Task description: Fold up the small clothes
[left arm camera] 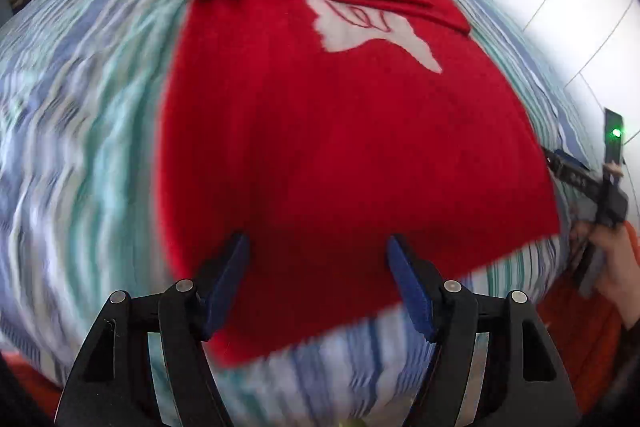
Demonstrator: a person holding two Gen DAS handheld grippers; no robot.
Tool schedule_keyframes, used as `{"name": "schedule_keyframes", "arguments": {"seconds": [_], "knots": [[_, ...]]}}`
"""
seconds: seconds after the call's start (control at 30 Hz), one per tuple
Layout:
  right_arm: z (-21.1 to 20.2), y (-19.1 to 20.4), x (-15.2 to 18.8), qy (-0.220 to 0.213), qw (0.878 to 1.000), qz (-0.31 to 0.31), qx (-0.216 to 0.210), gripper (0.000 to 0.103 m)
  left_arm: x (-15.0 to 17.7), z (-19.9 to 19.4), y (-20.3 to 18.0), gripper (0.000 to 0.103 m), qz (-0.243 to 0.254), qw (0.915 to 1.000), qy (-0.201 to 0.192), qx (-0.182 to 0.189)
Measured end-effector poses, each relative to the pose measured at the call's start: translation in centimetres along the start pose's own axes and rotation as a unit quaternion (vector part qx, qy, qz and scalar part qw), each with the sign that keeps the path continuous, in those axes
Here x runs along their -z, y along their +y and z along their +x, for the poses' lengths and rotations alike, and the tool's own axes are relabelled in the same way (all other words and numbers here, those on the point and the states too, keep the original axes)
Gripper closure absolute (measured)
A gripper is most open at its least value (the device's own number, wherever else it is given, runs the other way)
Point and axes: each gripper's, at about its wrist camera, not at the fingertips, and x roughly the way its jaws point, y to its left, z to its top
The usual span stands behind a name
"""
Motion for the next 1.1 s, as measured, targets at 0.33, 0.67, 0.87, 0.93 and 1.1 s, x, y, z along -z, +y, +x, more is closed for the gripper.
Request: {"name": "schedule_keyframes", "arguments": {"seconds": [0.33, 0.67, 0.87, 0.93, 1.1], "knots": [[-1.7, -1.6, 0.2, 0.007, 0.999, 0.039, -0.027, 0.0, 3.3, -6.5, 8.5, 0.022, -0.148, 0.985, -0.088, -0.001], [-1.2, -0.6, 0.9, 0.002, 1.0, 0.012, -0.001, 0.0, 3.2, -5.9, 9.9, 0.022, -0.176, 0.9791, -0.101, -0.008], [-1.2, -0.4, 0.9, 0.002, 1.0, 0.009, 0.004, 0.0, 3.3, -5.7, 9.8, 0.022, -0.172, 0.9806, -0.094, -0.011], [-1.1, -0.4, 1.0, 0.001, 1.0, 0.008, 0.003, 0.0, 3.3, -5.6, 9.8, 0.022, -0.173, 0.9805, -0.092, -0.012], [-1.0, -0.3, 1.0, -0.002, 1.0, 0.005, 0.005, 0.0, 3.3, -5.4, 10.0, 0.022, -0.179, 0.9797, -0.09, -0.015]]}}
